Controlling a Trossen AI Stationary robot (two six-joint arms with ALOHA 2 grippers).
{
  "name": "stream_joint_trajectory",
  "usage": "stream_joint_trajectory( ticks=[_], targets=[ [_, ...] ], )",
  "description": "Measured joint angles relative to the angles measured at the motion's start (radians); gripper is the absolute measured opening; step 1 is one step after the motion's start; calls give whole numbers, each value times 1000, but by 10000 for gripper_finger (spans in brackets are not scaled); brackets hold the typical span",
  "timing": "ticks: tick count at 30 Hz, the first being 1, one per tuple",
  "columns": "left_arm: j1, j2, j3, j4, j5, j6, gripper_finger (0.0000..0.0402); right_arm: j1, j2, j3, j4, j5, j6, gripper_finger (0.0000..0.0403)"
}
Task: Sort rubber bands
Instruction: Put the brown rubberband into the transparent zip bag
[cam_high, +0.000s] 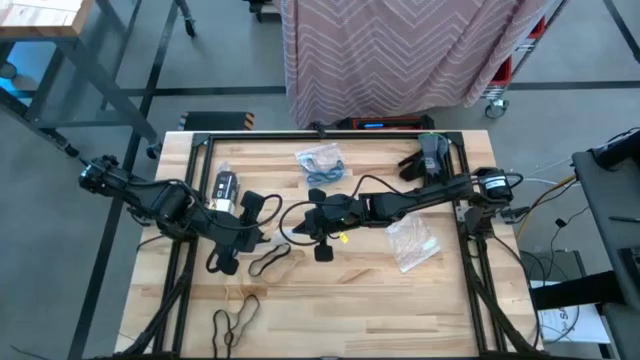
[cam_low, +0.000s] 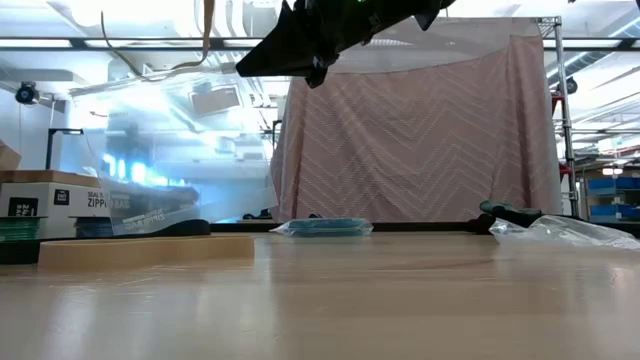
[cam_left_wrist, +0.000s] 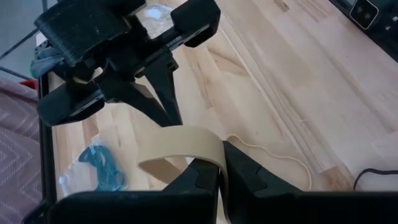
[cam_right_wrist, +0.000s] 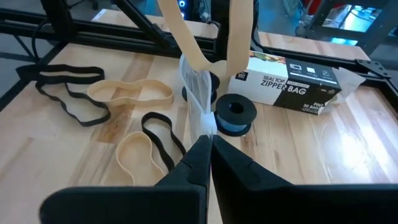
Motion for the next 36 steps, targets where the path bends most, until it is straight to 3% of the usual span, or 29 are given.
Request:
stream_joint_trajectory(
  ticks=[12,26,36],
  targets=[
    [-2,6,-1,30,97,-27,0,-1,0,0,2,-6,6,0],
    [-2,11,-79,63,104,-42,0,-1,-3,0,1,-7,6,0],
    [-2,-35,-80,-45,113,-210,0,-1,-14,0,-3,-7,5,0]
  ],
)
